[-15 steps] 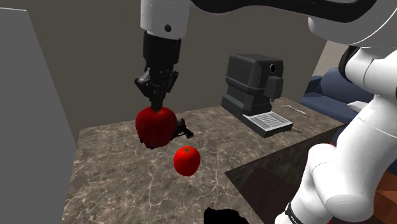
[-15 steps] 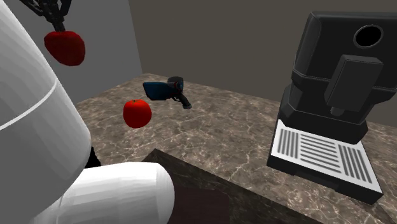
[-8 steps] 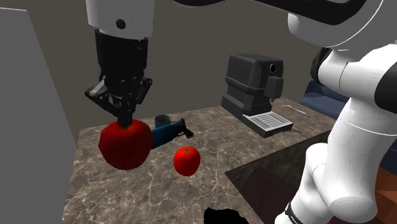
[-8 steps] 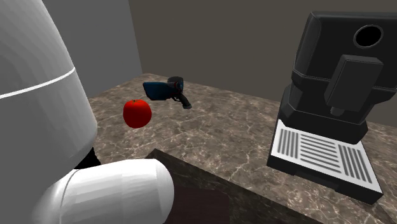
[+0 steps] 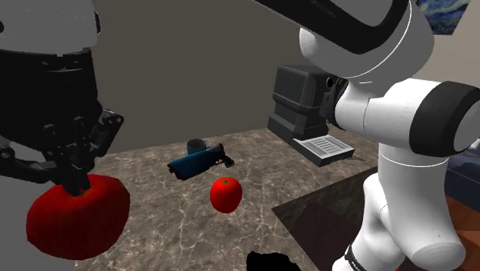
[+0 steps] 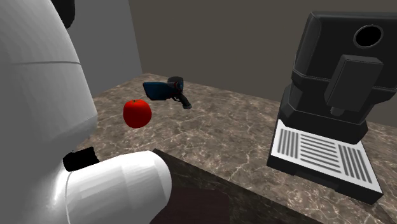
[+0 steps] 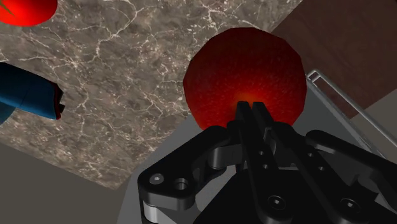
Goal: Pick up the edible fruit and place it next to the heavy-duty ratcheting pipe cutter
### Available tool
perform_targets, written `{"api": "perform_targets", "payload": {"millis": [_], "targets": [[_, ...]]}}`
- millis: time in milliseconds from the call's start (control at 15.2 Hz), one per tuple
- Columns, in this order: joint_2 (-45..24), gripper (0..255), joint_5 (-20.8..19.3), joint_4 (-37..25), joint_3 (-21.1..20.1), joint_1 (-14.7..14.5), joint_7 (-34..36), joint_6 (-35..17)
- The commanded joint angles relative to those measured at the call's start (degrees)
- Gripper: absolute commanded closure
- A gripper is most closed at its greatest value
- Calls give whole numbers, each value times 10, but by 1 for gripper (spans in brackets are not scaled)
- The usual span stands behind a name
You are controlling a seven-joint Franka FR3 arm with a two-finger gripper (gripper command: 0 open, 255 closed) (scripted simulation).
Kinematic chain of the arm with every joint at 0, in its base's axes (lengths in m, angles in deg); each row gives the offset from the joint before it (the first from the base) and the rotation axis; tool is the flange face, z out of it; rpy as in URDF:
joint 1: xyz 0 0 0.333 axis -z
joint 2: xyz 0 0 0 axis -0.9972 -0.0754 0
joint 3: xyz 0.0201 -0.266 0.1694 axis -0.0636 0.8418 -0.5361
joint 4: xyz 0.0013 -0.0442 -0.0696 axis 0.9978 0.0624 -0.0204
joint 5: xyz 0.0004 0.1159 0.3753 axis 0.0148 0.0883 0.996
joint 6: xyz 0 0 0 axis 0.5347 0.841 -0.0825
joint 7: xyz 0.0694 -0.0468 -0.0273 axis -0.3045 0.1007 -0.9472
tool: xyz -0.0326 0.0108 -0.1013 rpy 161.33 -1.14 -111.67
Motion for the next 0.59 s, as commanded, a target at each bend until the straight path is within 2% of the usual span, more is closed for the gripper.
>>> {"api": "perform_targets", "payload": {"millis": [0, 528], "targets": [[-38, 255, -20, -51, 0, -29, 16, 17], [13, 255, 6, 93, -3, 9, 20, -77]]}}
